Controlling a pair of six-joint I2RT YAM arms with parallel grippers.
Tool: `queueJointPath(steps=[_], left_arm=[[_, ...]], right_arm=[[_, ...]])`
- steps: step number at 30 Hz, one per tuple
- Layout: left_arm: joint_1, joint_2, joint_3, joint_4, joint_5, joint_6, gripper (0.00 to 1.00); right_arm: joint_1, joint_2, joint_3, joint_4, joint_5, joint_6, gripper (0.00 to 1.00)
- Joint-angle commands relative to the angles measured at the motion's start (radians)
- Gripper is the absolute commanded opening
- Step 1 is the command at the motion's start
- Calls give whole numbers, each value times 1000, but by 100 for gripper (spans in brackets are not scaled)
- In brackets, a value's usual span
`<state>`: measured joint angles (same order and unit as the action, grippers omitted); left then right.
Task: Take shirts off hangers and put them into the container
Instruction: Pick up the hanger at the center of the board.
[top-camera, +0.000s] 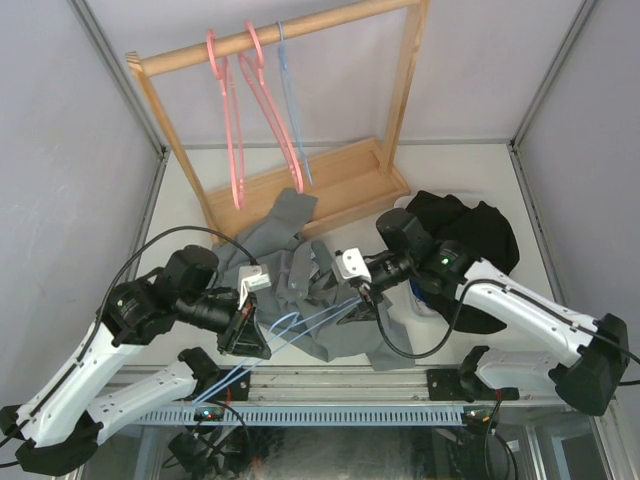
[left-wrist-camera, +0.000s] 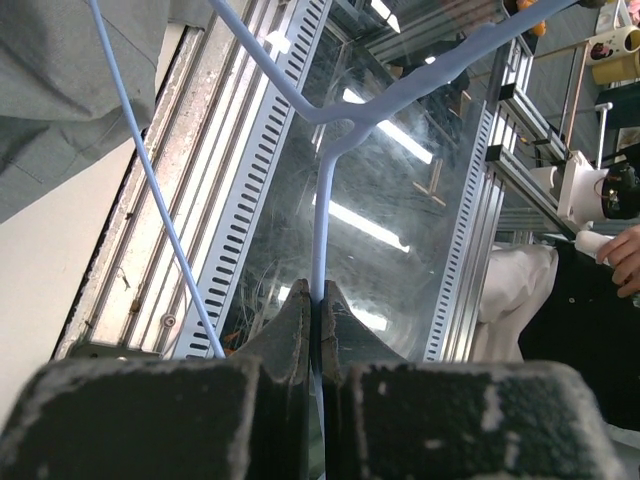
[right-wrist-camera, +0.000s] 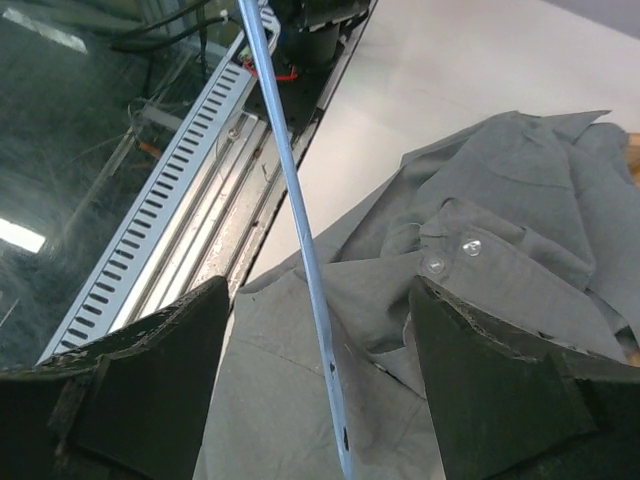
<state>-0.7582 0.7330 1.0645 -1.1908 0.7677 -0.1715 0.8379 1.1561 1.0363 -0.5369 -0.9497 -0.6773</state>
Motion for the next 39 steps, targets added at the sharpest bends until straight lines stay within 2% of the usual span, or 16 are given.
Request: queueJointPath(steps=[1,4,6,11,14,16,18,20,24,30,31,33,36,39], left_arm=[[-4,-10,83,46,22,15,0],[-4,-29,97,62,24,2,0],[-4,-36,102,65,24,-2,0],[-3,-42,86,38,-8,5,0],[-3,-44,75,35,-48,1,0],[-3,-46,70,42,-71,-5,4],[-3,-49,65,54,-91,-14,9],[-3,-48,62,56,-116,-17,26],[-3,-55,61,53,-207,-13,46],[-1,-91,119,73,-517,-66,63],[-1,-102,138,76,-609,-79,64],[-1,-123,169,78,-774,-109,74],[-1,-159,199,96,-937,-146,77],[-1,-212,187,143,-1028,-179,80]], right_arm=[[44,54,21,-30,31,-79,73],[52,102,22,-78,53,-117,72],[53,120,22,-95,70,-122,67],[42,98,21,-93,35,-123,35],[38,74,21,-79,24,-107,9],[40,62,18,-76,23,-84,0],[46,43,-5,-60,28,-47,0],[50,15,-41,-6,60,28,0],[49,-53,-134,62,130,195,0],[42,-169,-276,72,140,418,0],[41,-177,-279,42,144,450,0],[48,-203,-289,7,170,533,0],[58,-268,-320,30,337,740,0],[58,-357,-335,36,527,931,0]])
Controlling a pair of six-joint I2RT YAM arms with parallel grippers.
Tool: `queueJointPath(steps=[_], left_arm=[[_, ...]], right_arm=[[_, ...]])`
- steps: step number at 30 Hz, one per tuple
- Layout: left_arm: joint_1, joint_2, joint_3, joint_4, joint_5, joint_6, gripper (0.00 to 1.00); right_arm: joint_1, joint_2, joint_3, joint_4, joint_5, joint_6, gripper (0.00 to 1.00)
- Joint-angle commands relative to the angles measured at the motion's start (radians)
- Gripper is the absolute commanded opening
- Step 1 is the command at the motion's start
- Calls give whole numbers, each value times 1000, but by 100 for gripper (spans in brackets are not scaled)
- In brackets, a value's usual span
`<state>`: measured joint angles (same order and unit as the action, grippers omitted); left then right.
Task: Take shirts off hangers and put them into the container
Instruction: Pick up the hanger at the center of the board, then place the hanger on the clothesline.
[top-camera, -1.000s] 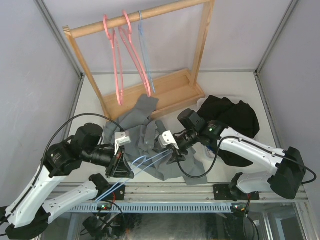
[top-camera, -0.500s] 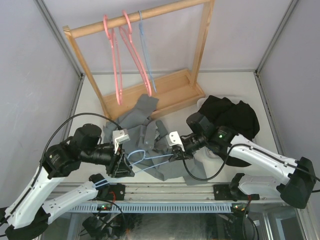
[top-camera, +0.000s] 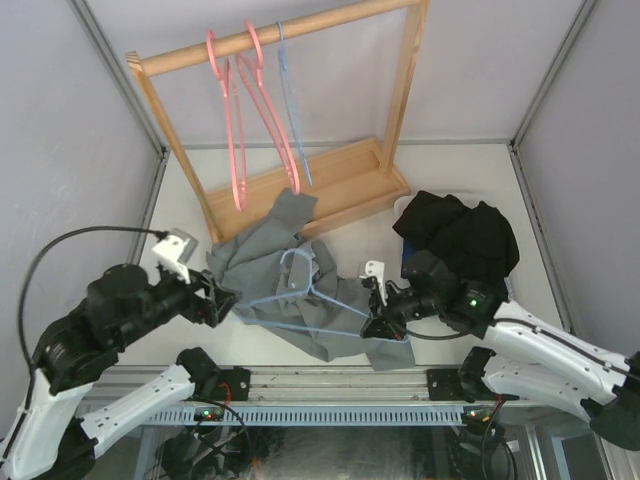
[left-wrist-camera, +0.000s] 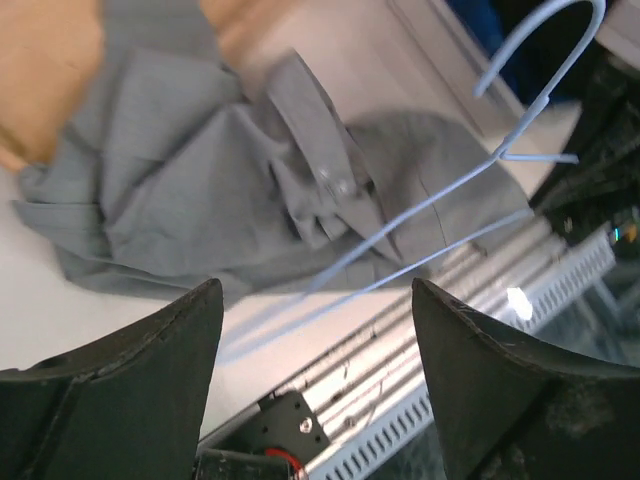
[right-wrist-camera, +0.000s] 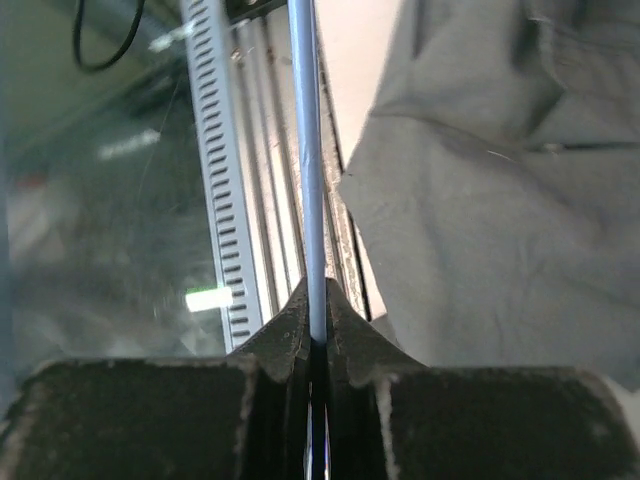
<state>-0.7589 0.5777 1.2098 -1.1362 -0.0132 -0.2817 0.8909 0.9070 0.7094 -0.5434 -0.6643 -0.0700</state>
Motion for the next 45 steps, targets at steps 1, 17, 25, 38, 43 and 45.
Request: queueJointPath(steps=[1,17,25,38,43,45], left_arm=[[0,-74,35,102,-267,-79,80],[0,-243,-110,176,-479,-239,87],[0,-275,-294,173,-519,-497,92],[0,-264,-479,248,-443,-625,94],[0,-225,-490,270,-421,-626,94],[0,-219,-495,284,-410,-626,95]], right_arm=[[5,-144,-14,35,301,382,0],[-170,-384,38,-64,619,685,0],[-174,-269,168,96,745,510,0],[-221,-11,427,172,727,410,0],[-229,156,599,171,764,389,0],[-235,216,658,179,771,379,0]])
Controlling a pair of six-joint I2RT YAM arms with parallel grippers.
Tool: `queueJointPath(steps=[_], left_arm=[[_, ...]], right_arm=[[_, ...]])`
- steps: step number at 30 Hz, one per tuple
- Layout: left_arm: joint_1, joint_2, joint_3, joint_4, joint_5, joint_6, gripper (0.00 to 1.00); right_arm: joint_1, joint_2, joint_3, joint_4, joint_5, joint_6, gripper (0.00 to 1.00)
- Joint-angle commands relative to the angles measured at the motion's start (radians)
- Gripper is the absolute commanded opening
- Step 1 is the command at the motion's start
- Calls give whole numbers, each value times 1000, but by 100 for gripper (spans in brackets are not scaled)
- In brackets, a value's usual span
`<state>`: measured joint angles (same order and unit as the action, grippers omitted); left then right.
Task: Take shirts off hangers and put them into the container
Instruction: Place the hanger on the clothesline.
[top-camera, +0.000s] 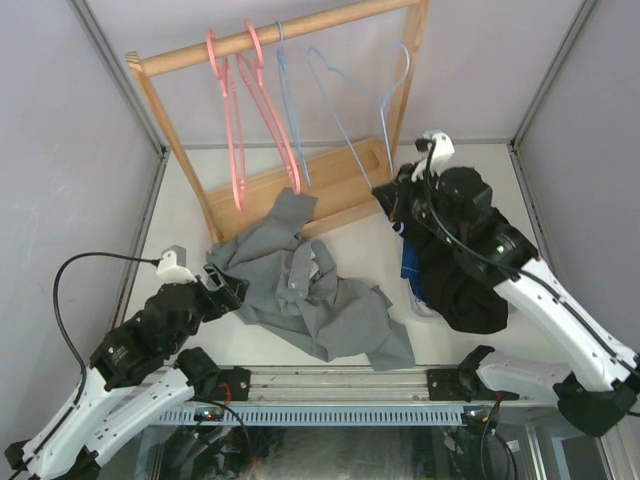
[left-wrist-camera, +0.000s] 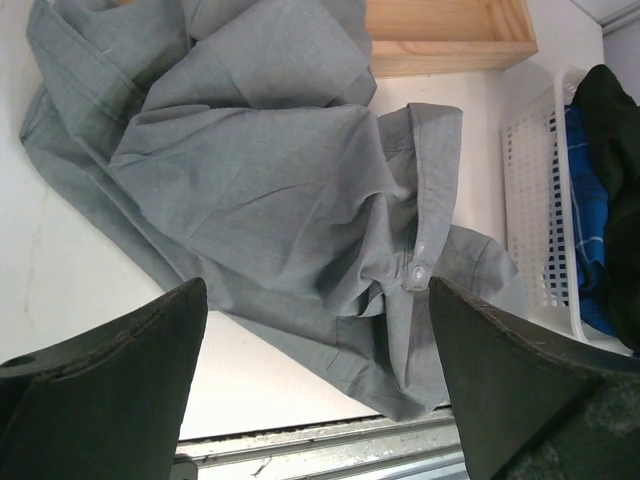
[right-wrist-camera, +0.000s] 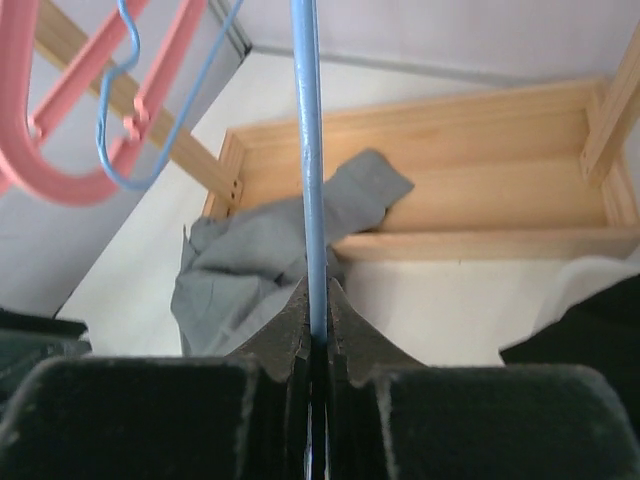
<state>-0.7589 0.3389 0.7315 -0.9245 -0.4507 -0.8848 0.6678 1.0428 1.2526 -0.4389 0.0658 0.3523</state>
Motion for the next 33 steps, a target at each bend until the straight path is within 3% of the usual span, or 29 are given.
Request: queueJointPath(steps=[1,9,18,23,29,33], left_arm=[[0,20,-20,80,34,-24,95],[0,-15,-48,106,82,-28,99],[0,-108,-49,86,36,-34,100],[0,-111,-51,65,15,-34,100],[0,-77,-47,70,1,-9,100],[0,-3,-30,63,-16,18,100]], right_arm=[[-16,113,153,70,44,-49,0],[-55,445,574,-166,16,-113,0],[-91,682,847,-355,-45,-157,0],[-91,603,698,-278,-66,-154,17],[-95,385,433,-30,-59,-160,55],[-97,191,164,181,-63,-166,61]])
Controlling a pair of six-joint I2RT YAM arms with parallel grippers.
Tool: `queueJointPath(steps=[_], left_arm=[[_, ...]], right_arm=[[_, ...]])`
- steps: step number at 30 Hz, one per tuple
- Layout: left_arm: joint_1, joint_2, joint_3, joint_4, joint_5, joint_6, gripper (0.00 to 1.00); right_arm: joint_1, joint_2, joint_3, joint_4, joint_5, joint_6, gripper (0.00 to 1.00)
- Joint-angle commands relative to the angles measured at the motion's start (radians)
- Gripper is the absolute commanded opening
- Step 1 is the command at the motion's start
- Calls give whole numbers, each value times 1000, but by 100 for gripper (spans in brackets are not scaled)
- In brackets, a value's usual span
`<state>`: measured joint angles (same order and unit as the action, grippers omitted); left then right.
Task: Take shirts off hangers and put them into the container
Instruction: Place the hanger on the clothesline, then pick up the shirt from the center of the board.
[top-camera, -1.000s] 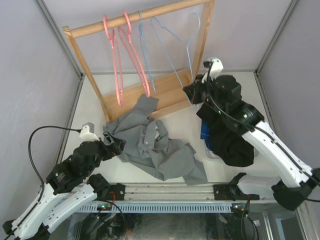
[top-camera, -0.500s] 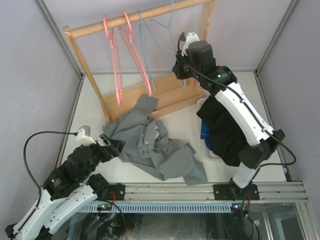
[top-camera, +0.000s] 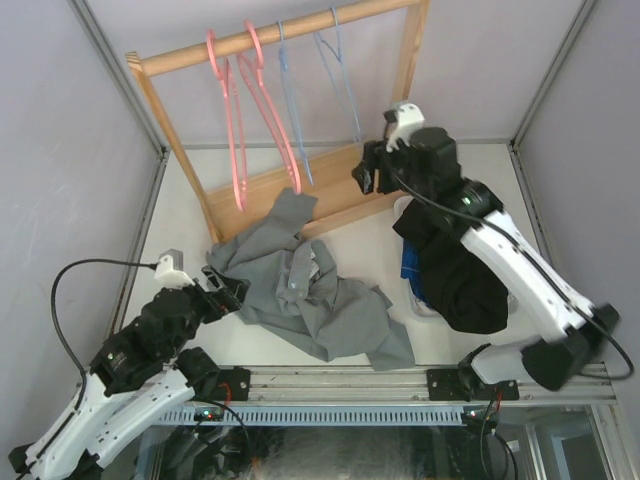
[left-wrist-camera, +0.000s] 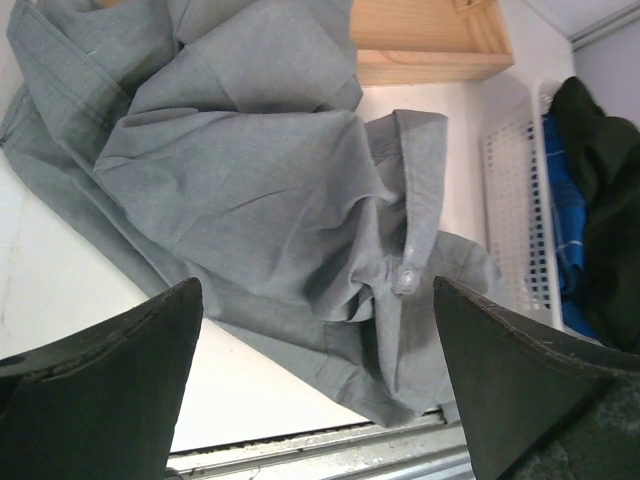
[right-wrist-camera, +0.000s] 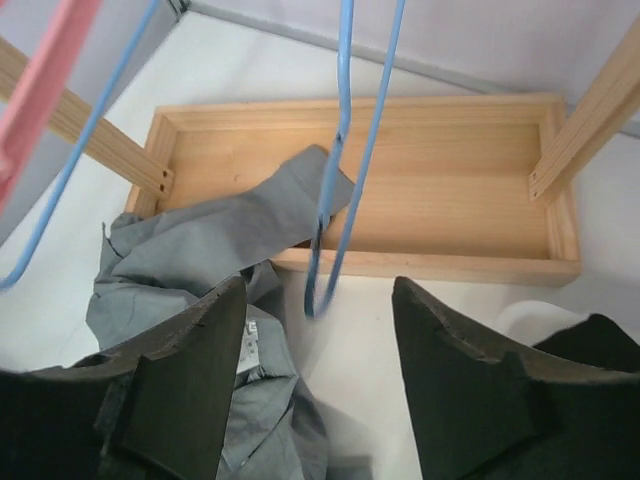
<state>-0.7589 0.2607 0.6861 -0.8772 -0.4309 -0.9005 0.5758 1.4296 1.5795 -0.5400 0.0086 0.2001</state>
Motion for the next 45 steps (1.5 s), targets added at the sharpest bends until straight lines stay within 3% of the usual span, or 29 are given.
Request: queueJointPath(steps=[1,6,9,12,17,18,19,25,30,33,40,43,45], left_arm=[[0,98,14,22,-32,44,100],[1,177,-24,77,-21,19,100],[9,191,-73,148,7,-10,100],[18,210,-87,159,34,-36,100],[18,183,-3,91,3,-26,100],[18,167,3,85,-11,-19,100],[18,152,7,78,-24,-16,100],[18,74,29,5,-52,-17,100],[18,23,26,-42,-71,-37,100],[18,3,23,-48,-82,-41,100],[18,9,38,-57,-100,-24,100],[18,15,42,-68,-104,-16,100],[18,15,43,-75,-107,-13,100]], right_arm=[[-5,-243,-243,332,-18,-15,61],[29,-428,-592,495,-107,17,62],[151,-467,-744,531,-122,10,63],[331,-436,-824,553,-33,-18,64],[536,-278,-844,659,126,21,69],[556,-245,-842,695,138,21,85],[569,-213,-840,726,142,23,91],[585,-79,-800,847,140,23,97],[507,64,-692,728,142,186,100],[502,149,-656,705,44,213,100],[561,403,-588,564,174,265,100],[566,432,-588,495,271,272,86],[569,414,-598,463,330,264,66]])
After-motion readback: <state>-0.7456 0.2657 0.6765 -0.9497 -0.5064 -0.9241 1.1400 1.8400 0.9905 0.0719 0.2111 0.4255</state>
